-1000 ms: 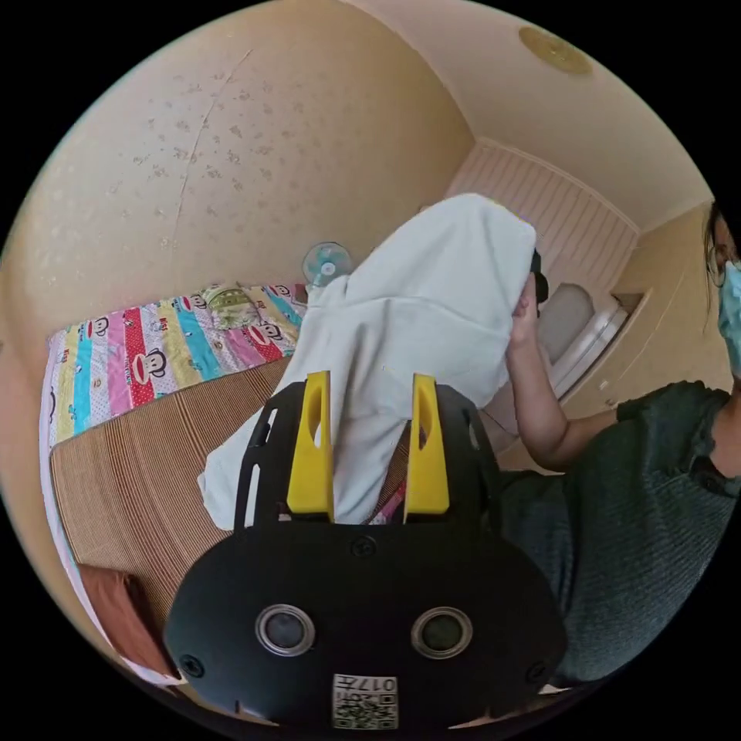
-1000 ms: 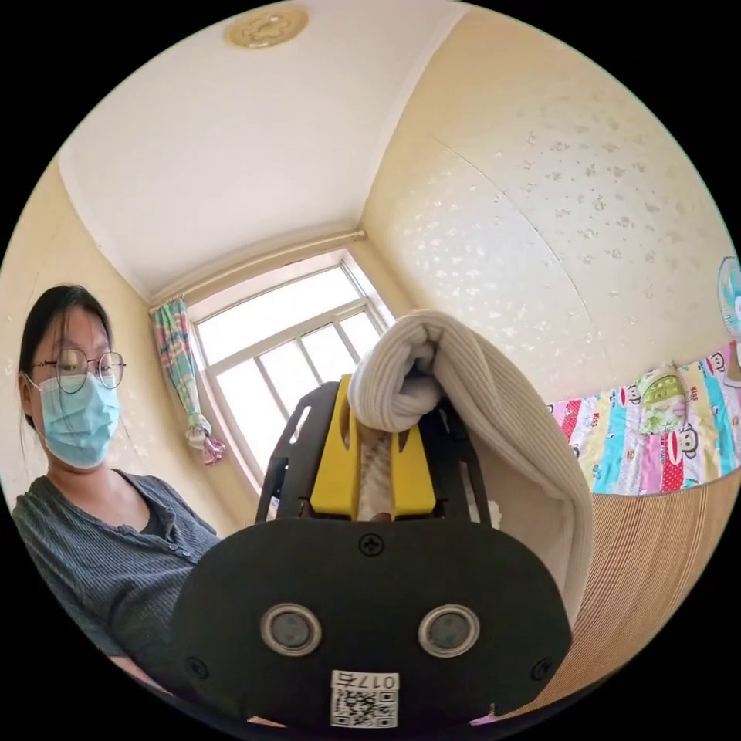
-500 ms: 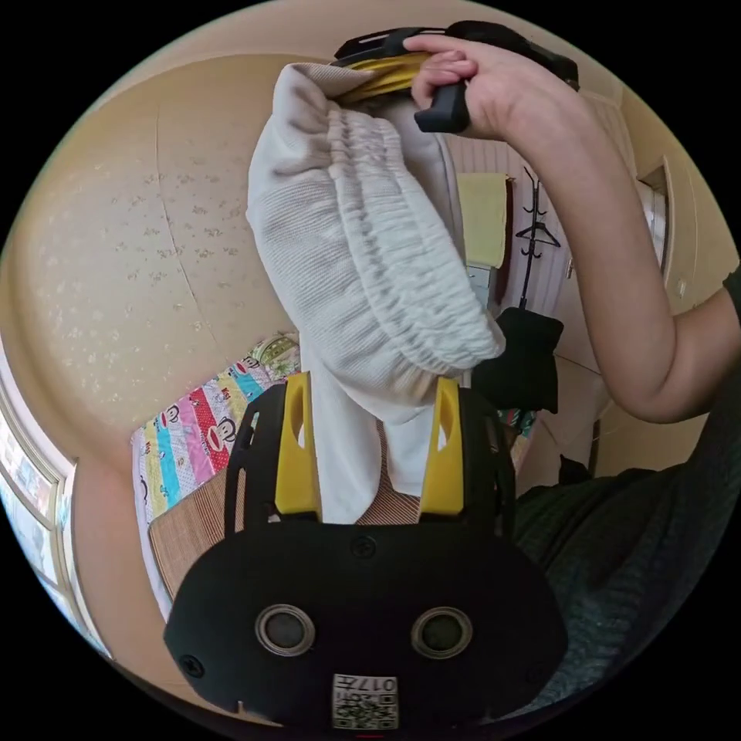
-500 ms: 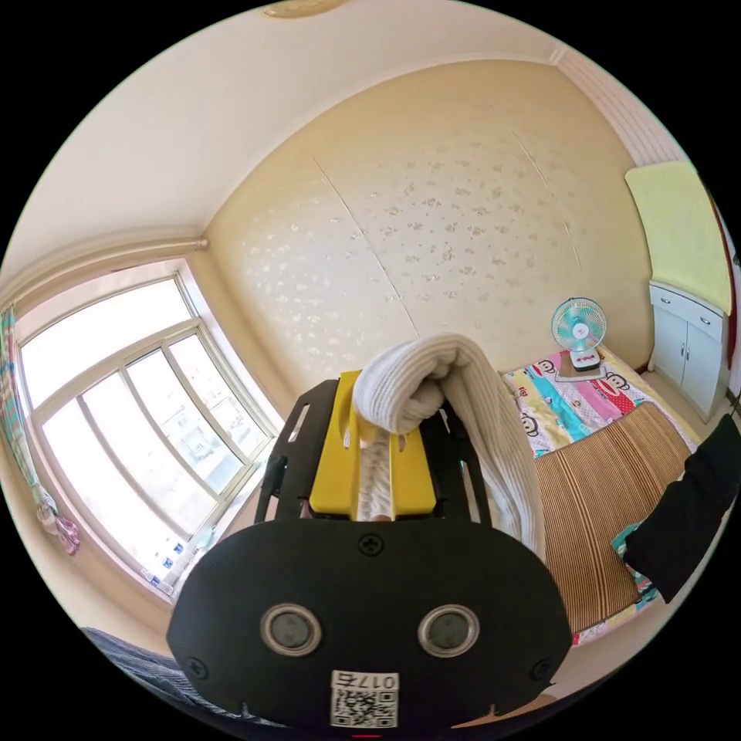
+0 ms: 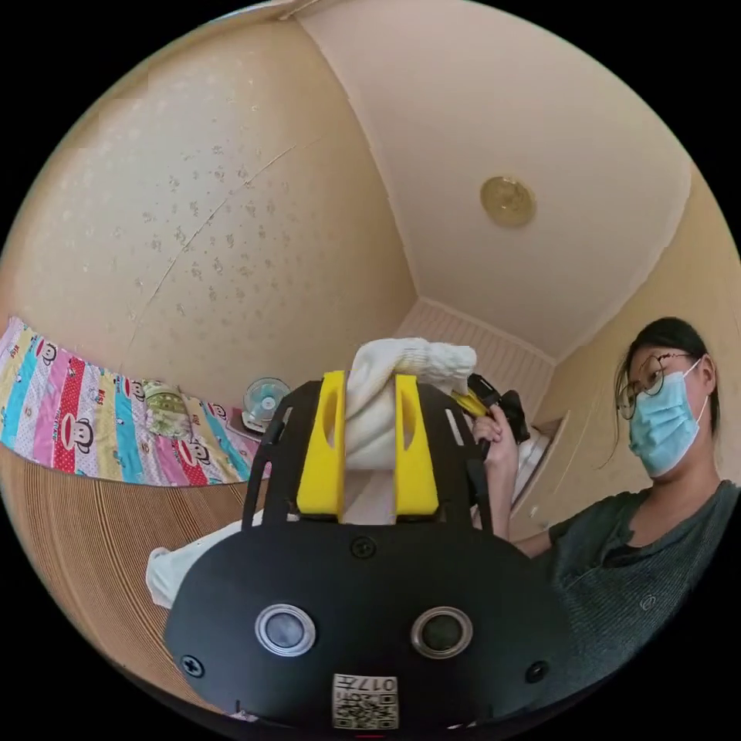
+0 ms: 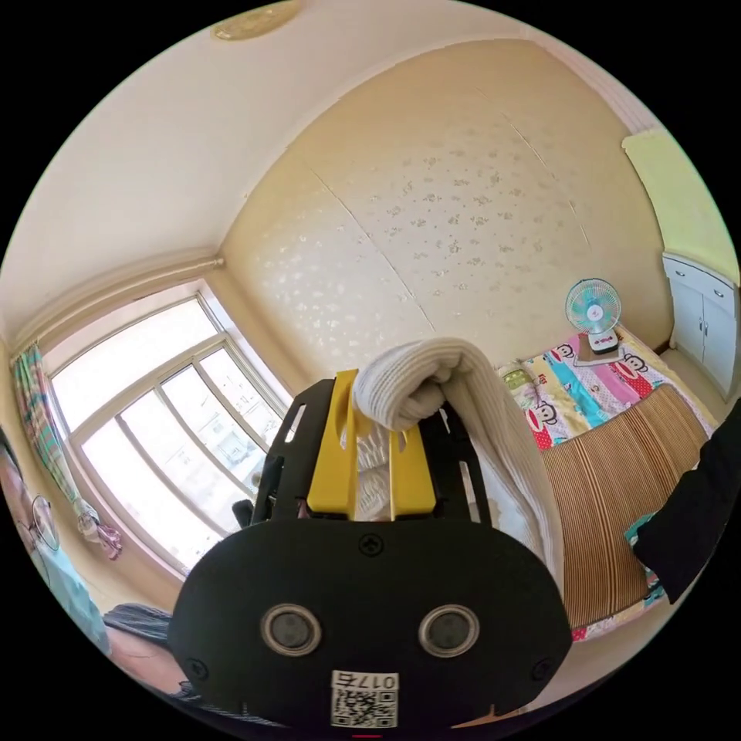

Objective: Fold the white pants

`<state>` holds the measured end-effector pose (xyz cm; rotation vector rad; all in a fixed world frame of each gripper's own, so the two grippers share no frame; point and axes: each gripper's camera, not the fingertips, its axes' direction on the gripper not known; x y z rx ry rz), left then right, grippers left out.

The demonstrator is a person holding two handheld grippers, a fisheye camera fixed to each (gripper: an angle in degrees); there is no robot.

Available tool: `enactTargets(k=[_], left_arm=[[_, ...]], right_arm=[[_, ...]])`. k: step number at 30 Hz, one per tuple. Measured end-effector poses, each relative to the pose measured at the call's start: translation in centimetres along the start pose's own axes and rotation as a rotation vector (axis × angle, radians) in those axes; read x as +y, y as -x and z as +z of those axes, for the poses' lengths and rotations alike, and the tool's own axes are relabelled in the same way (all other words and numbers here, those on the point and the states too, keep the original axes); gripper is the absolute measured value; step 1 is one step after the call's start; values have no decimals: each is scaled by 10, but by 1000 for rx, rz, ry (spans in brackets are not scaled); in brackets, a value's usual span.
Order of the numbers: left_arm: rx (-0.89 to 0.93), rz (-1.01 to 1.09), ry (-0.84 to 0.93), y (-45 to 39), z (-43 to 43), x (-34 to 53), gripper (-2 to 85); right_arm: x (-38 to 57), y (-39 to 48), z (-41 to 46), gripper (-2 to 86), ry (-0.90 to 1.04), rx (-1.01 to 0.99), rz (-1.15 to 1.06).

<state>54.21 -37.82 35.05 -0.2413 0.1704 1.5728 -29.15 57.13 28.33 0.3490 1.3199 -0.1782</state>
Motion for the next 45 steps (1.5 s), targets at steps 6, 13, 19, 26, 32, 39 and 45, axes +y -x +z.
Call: enactTargets(k=[6, 13, 19, 26, 32, 39, 45], left_arm=[[-150, 112, 300, -20, 33, 86, 146], [-322, 286, 681, -79, 97, 163, 203], [-737, 480, 234, -165, 59, 157, 205], [-672, 559, -200, -206, -29, 109, 46], [-366, 519, -200, -218, -55, 39, 22], [-319, 687, -230, -289, -24, 19, 16], [-383, 715, -191, -320, 13, 12, 16]], right_arm=[[23, 38, -1, 29, -75, 151, -122], [46, 90, 0, 30, -194, 268, -238], [59, 117, -6, 45, -219, 254, -287], [40, 68, -37, 51, -107, 187, -236], [20, -18, -66, 53, 134, -31, -266], [31, -144, -85, 56, 301, -716, -65], [71, -230, -111, 72, -2, -1235, 156]])
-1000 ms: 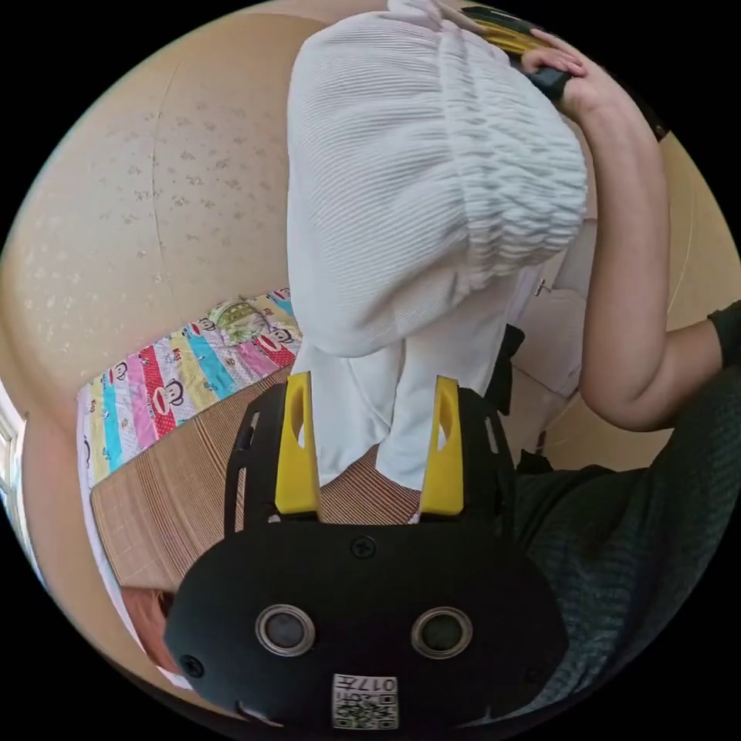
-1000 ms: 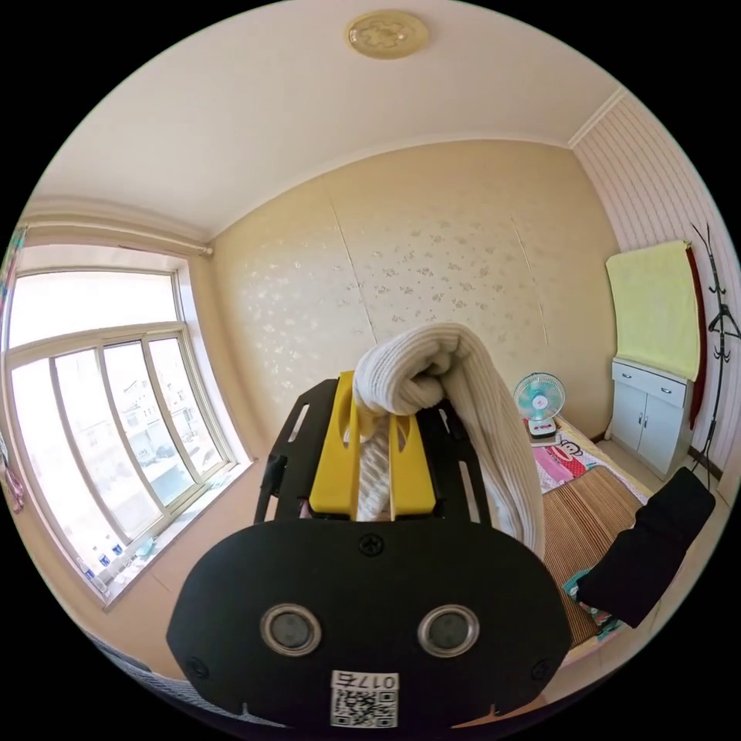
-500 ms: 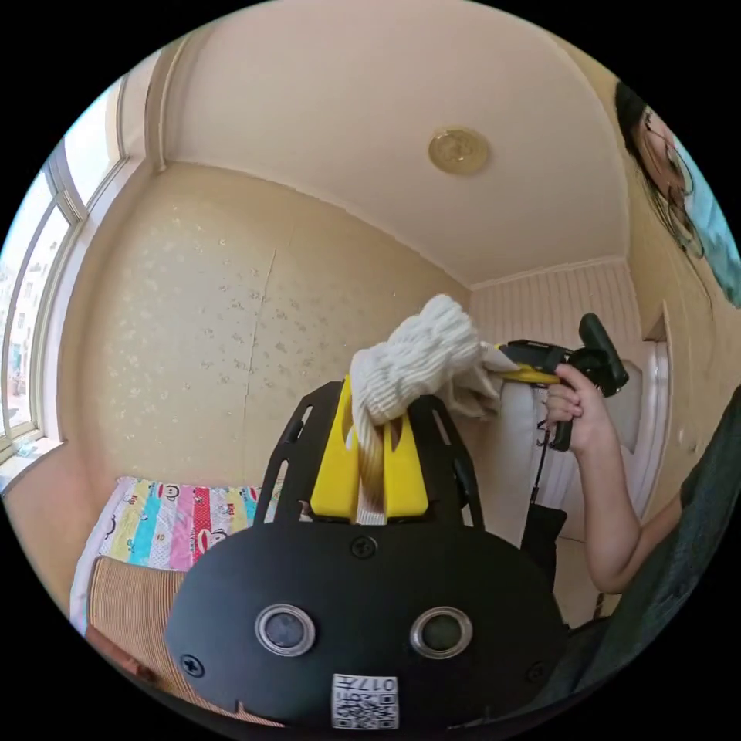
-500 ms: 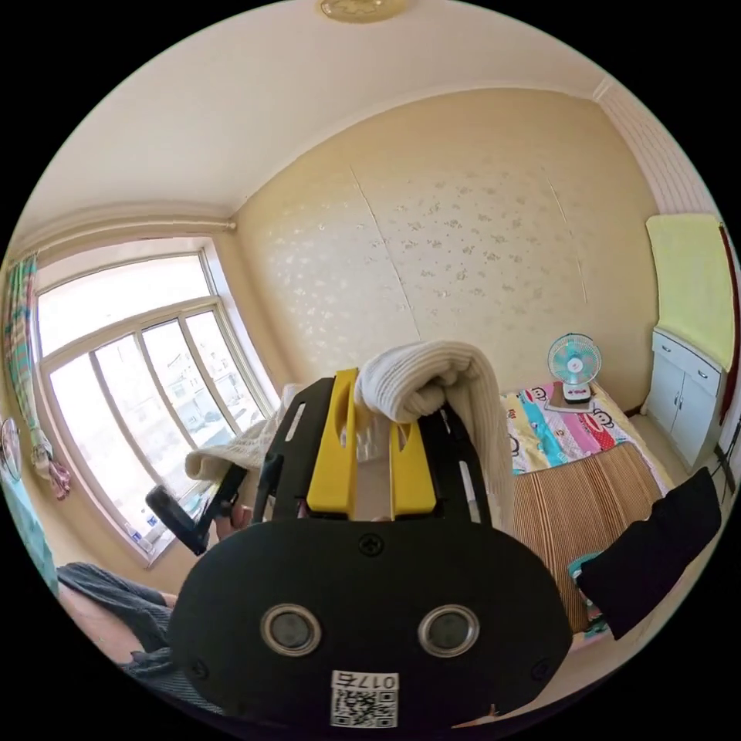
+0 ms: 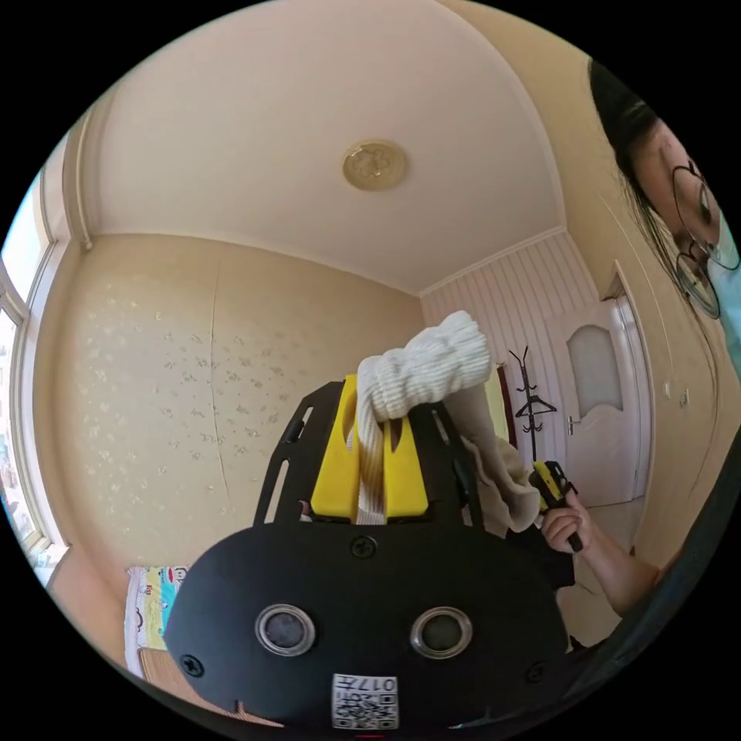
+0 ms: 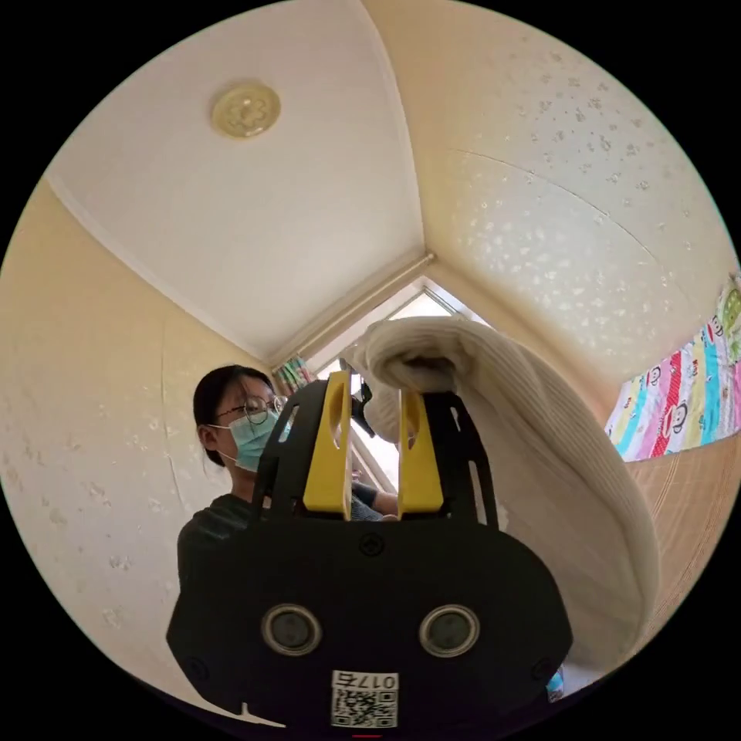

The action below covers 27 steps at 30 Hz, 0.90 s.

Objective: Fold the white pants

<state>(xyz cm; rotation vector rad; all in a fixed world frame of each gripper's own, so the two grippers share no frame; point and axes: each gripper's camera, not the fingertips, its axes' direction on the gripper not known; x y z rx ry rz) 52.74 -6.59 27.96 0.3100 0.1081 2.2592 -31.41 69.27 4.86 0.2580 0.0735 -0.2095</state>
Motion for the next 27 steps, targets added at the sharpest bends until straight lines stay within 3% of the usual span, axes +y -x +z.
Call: enactTargets(k=[2, 4, 6, 9, 12, 16, 18, 21, 26, 27], left_arm=[[-15, -67, 22, 11, 4, 4, 16], [17, -68, 9, 15, 2, 9, 16], [23, -31, -2, 8, 0, 14, 16], [-36, -18, 59, -3, 9, 13, 17], [-38, -54, 76, 3, 16, 15, 18], [-97, -115, 83, 16, 20, 16, 21], [-107, -116, 85, 18, 21, 16, 22], [-137, -88, 93, 14, 23, 16, 23], [-165, -88, 110, 27, 23, 14, 28], [-169, -89, 109, 31, 21, 13, 29]], right_arm=[[15, 3, -32, 67, -160, -41, -6], [21, 21, -41, 67, -144, 224, -22], [30, 53, -3, 96, 43, 766, -175], [70, 75, 73, 153, 225, 1062, -553], [125, 74, 137, 177, 336, 1152, -917], [167, 42, 200, 185, 508, 1213, -995], [183, 12, 237, 179, 547, 1452, -1025], [190, -17, 271, 158, 563, 1595, -1157], [158, -16, 295, 66, 256, 1790, -1350], [136, 0, 293, 62, 201, 1743, -1313]])
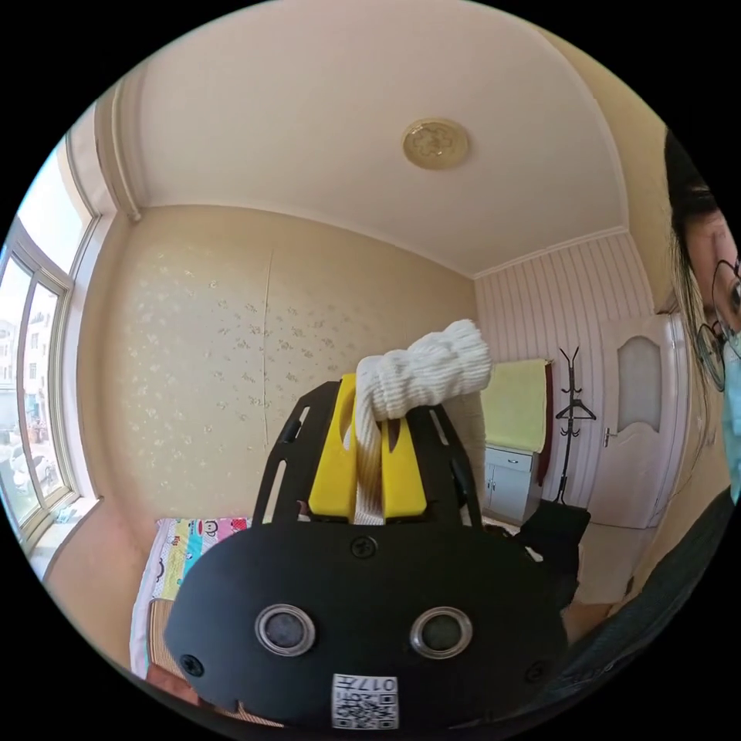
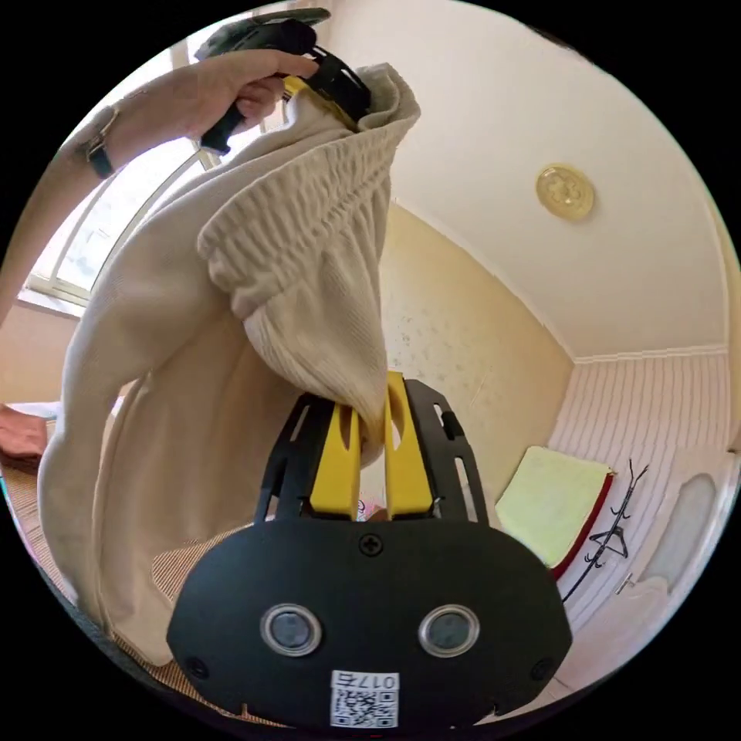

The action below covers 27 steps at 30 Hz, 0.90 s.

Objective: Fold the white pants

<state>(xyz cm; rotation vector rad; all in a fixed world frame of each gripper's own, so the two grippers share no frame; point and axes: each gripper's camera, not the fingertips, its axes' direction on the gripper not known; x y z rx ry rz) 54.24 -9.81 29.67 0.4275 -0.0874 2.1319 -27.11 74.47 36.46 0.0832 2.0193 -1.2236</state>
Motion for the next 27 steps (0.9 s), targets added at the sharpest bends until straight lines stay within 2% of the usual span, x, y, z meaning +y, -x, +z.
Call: enactTargets(k=[1, 4, 6, 7, 9, 11, 12, 14, 16, 19, 23, 24, 27], left_arm=[[-2, 1, -1, 8, -2, -3, 31], [4, 59, 26, 24, -4, -12, 33], [-5, 114, 71, 33, -1, -18, 34], [6, 151, 120, 40, 4, -21, 34], [85, 174, 184, 54, 12, -21, 31], [330, 183, 220, 74, 22, -18, 20], [387, 180, 220, 78, 25, -16, 16], [523, 113, 209, 95, 40, -6, 9], [560, 50, 200, 109, 49, 4, 8], [534, -4, 152, 124, 55, 19, 9], [543, 142, 68, 124, 57, 25, 15], [560, 133, 81, 129, 63, 25, 15], [633, -84, 245, 169, 117, 26, 18]], right_arm=[[-7, -15, 2, 60, -11, -38, 47], [-39, -105, 16, 57, -61, -342, 377], [-44, -177, 47, 59, -130, -789, 645], [-45, -190, 60, 59, -130, -913, 693], [-43, -221, 116, 60, -26, -1322, 864], [-30, -226, 149, 60, 118, -1462, 1095], [-21, -224, 163, 59, 165, -1556, 1207], [-22, -222, 169, 59, 178, -1660, 1201], [-34, -229, 160, 58, 171, -1664, 1084], [-59, -256, 121, 58, 80, -1473, 876], [-97, -282, 72, 55, -4, -1128, 625], [-104, -285, 71, 55, 25, -1076, 623], [-112, -291, 98, 54, 138, -1063, 683]])
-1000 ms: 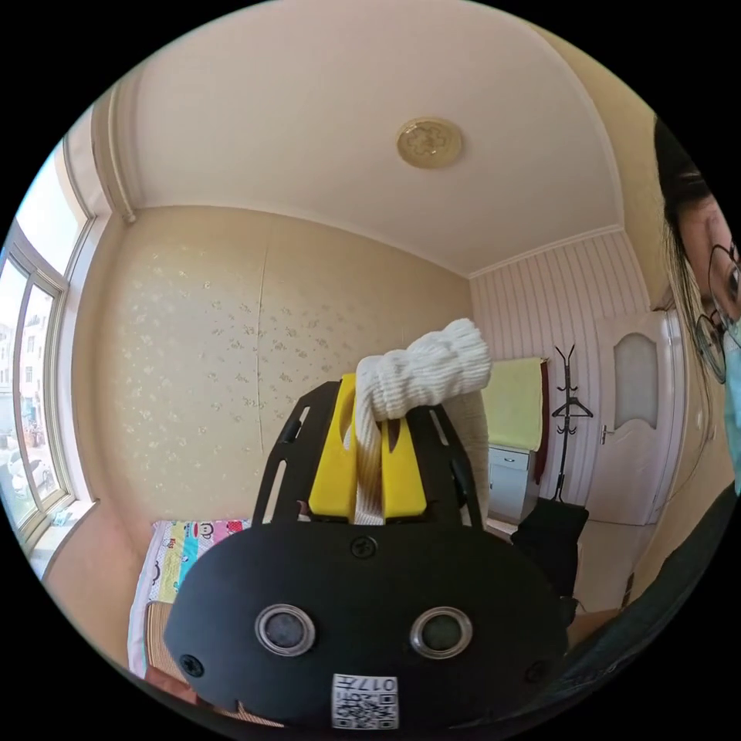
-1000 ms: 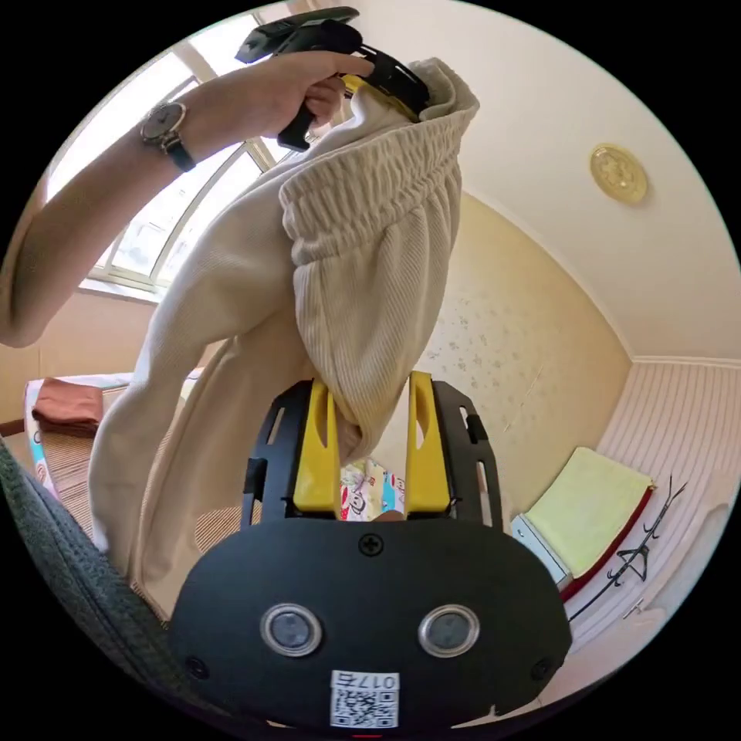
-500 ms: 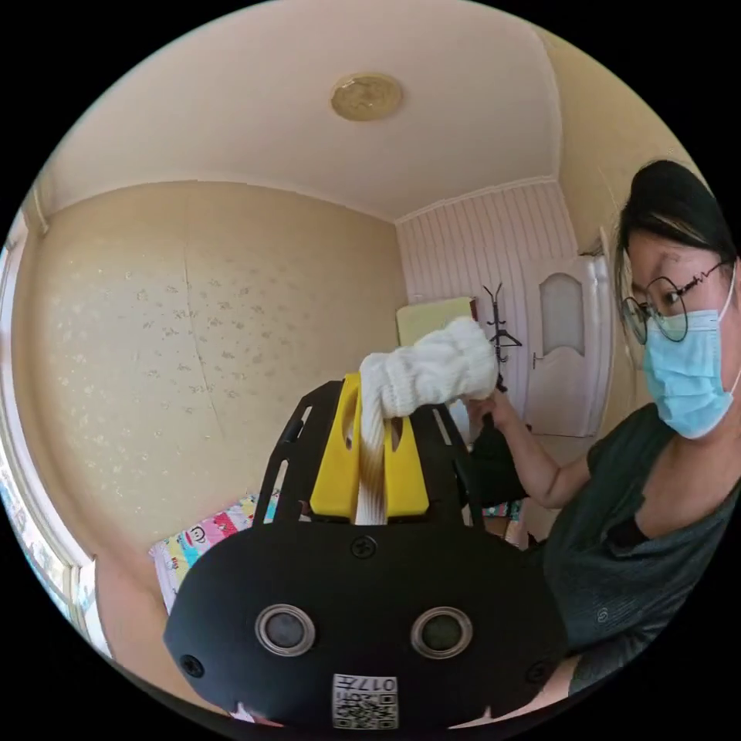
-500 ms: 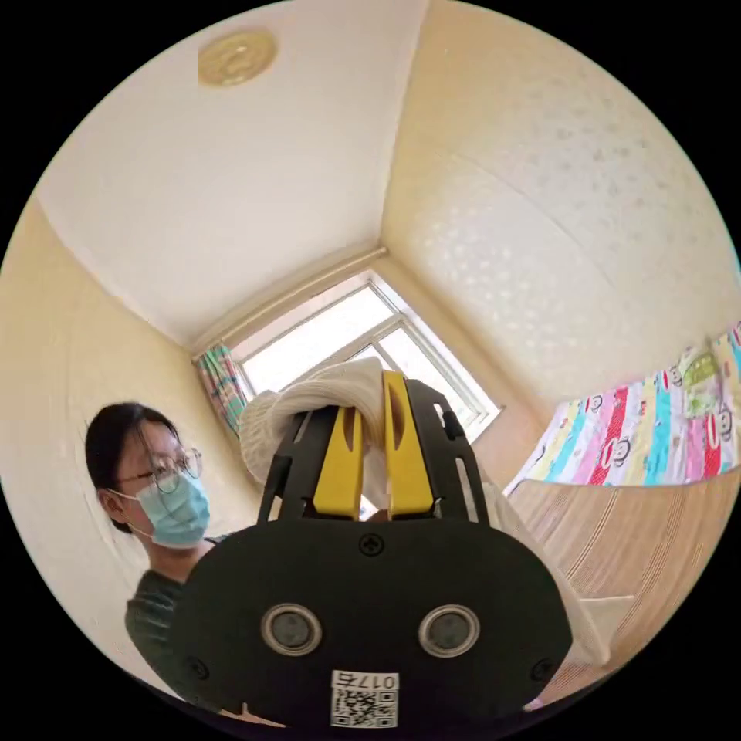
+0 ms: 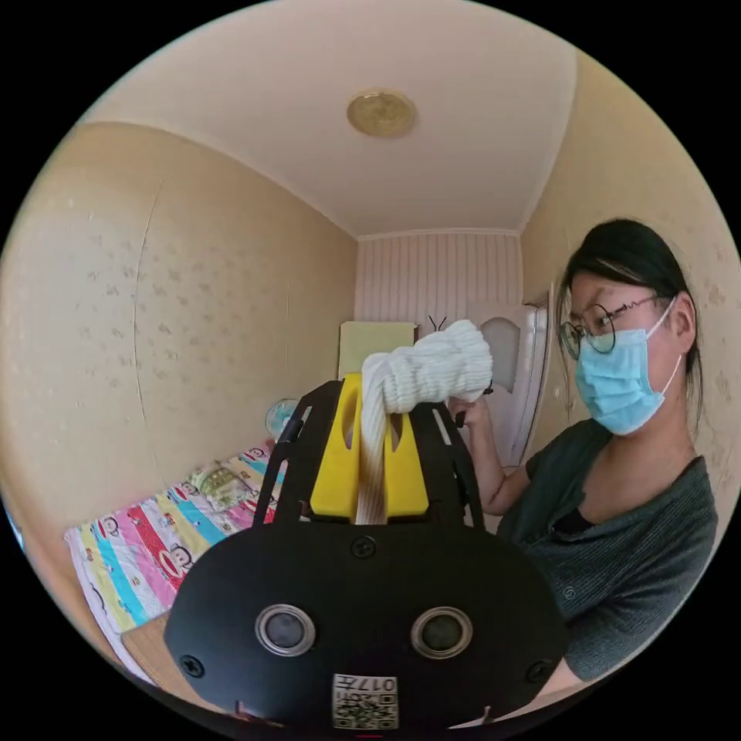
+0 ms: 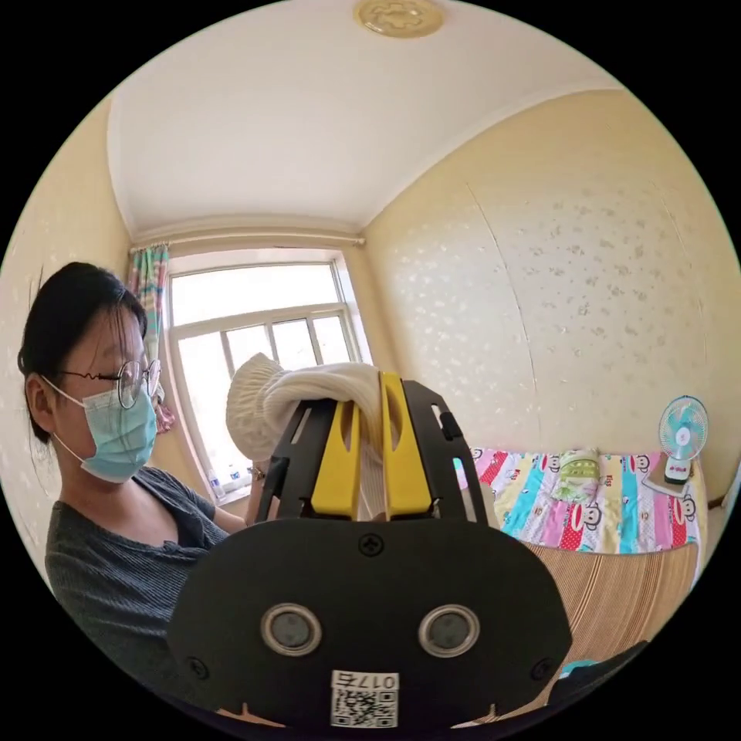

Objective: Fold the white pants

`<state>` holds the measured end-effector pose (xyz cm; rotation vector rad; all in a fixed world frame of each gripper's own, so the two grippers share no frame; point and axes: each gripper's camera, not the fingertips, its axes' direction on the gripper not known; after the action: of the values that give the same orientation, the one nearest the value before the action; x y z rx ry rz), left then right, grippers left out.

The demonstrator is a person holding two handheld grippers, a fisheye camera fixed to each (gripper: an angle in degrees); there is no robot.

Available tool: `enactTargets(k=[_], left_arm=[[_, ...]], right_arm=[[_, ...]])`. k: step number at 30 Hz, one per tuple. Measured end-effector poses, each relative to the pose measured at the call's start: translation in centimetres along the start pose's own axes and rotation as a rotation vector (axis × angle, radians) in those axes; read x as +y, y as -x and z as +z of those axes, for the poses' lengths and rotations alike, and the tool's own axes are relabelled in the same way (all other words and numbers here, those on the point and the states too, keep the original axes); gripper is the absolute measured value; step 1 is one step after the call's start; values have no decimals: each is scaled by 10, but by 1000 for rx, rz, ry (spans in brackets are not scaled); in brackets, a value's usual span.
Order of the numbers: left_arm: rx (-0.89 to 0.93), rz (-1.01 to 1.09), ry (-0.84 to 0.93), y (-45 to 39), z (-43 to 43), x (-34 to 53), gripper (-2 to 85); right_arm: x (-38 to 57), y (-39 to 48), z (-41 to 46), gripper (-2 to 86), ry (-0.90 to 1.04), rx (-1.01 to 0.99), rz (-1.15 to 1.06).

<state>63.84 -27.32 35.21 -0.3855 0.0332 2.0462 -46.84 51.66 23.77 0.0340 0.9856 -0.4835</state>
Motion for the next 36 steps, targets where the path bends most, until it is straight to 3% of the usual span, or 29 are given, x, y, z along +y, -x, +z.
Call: enactTargets(k=[4, 6, 7, 8, 9, 10, 15, 18, 22, 25, 26, 27, 29, 32, 36], left_arm=[[74, -377, 165, 140, 59, 5, 23], [97, -597, 264, 220, 97, 35, 25], [188, -822, 316, 271, 121, 76, 26], [310, -1064, 300, 305, 137, 132, 27], [349, -1147, 281, 314, 142, 158, 26], [374, -1240, 258, 319, 145, 202, 25], [462, -1243, 276, 291, 127, 297, 27], [436, -1120, 267, 254, 98, 297, 28], [308, -716, 96, 147, 18, 219, 28], [125, -467, -90, 45, -45, 146, 33], [31, -358, -174, 1, -69, 120, 35], [-25, -293, -217, -23, -80, 109, 36], [-202, -57, -391, -113, -108, 85, 41], [-371, 96, -578, -202, -125, 82, 44], [-594, 236, -648, -269, -125, 75, 45]], right_arm=[[-20, -93, 47, 57, 125, -10, 318], [5, -202, 103, 58, 281, 7, 665], [21, -232, 117, 58, 338, -27, 784], [70, -283, 139, 58, 430, -200, 1094], [115, -305, 148, 57, 432, -371, 1270], [128, -308, 149, 57, 428, -403, 1272], [164, -289, 124, 56, 589, -326, 1044], [155, -258, 106, 57, 569, -352, 901], [105, -193, 65, 56, 403, -390, 670], [41, -112, 21, 54, 235, -352, 343], [18, -75, 0, 53, 163, -336, 141], [2, -42, -20, 52, 80, -287, -28], [-8, -4, -46, 51, -70, -146, -163], [-8, 35, -65, 48, -244, 26, -251], [-13, 55, -67, 50, -368, 214, -335]])
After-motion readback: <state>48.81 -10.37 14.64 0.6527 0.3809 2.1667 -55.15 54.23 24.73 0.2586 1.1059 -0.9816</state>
